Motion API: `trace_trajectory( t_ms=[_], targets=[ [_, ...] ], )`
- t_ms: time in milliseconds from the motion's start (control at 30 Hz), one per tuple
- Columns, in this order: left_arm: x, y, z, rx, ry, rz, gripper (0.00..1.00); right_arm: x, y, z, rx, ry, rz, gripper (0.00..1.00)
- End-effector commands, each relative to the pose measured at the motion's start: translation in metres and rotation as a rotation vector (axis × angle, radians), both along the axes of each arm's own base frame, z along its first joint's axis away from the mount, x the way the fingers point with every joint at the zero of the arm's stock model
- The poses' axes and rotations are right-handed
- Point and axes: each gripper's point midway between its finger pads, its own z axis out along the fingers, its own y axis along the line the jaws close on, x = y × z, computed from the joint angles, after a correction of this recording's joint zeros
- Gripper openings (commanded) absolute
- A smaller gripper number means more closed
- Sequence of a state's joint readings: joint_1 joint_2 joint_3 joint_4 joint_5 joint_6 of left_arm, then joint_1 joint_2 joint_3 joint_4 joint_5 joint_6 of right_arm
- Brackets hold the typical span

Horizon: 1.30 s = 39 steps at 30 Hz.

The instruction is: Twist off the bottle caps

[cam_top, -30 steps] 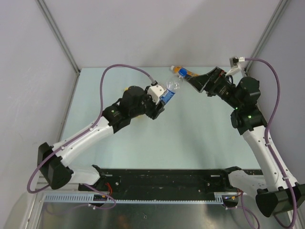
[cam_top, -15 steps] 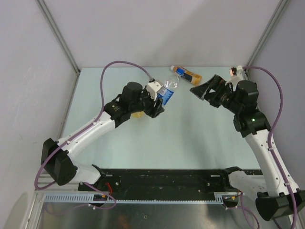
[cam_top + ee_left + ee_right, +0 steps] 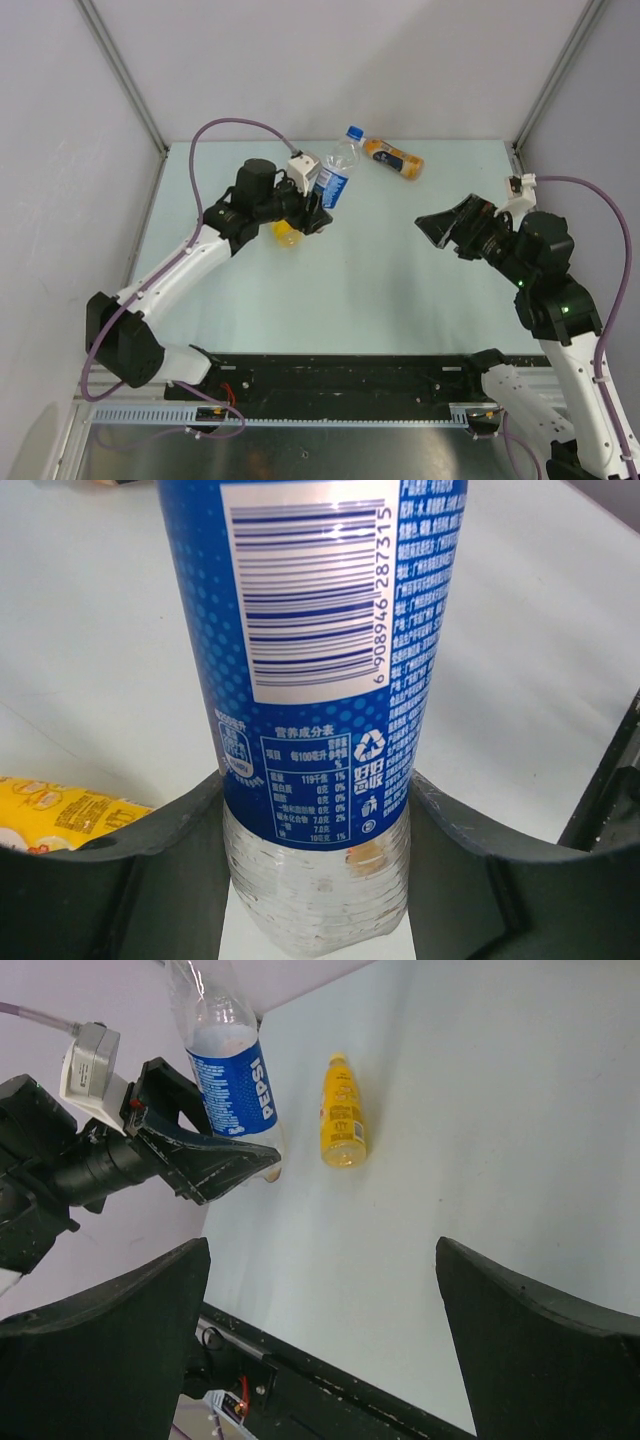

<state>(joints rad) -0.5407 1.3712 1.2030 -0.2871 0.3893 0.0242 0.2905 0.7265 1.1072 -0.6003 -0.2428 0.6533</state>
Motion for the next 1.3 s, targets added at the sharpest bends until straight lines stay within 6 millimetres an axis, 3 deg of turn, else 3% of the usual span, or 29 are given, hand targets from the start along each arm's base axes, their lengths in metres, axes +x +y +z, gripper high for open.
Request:
trace_trajectory(
  t_ms=[0,267,467,700,1033,1133,1267],
  targets=[
    [-0.002,-0.012,0.024,-0.075,-0.007,-0.048,0.00,-0.001,-0.004,-0.007,-0.030,0.006,-0.014,0.99],
    [-0.006,-0.004,0.035,-0.084,-0.036,-0.019,0.00,0.019,0.007,-0.021,-0.071,0.036,0.031,0.99],
    [-0.012,0.005,0.033,-0.074,-0.050,0.011,0.00,0.032,0.017,-0.018,-0.072,0.008,0.072,0.99],
    [-0.013,0.003,0.021,0.023,-0.080,0.066,0.00,0.039,0.018,-0.015,-0.075,-0.016,0.069,0.99],
    [-0.042,-0.031,-0.010,0.122,0.008,0.022,0.00,0.041,0.020,-0.018,-0.085,-0.011,0.081,0.99],
    [-0.044,-0.031,-0.009,0.131,0.026,0.022,0.00,0.039,0.023,-0.018,-0.080,-0.010,0.093,0.99],
    [-0.038,-0.014,-0.021,0.193,0.009,0.095,0.00,0.040,0.028,-0.015,-0.063,-0.017,0.101,0.99]
  ],
)
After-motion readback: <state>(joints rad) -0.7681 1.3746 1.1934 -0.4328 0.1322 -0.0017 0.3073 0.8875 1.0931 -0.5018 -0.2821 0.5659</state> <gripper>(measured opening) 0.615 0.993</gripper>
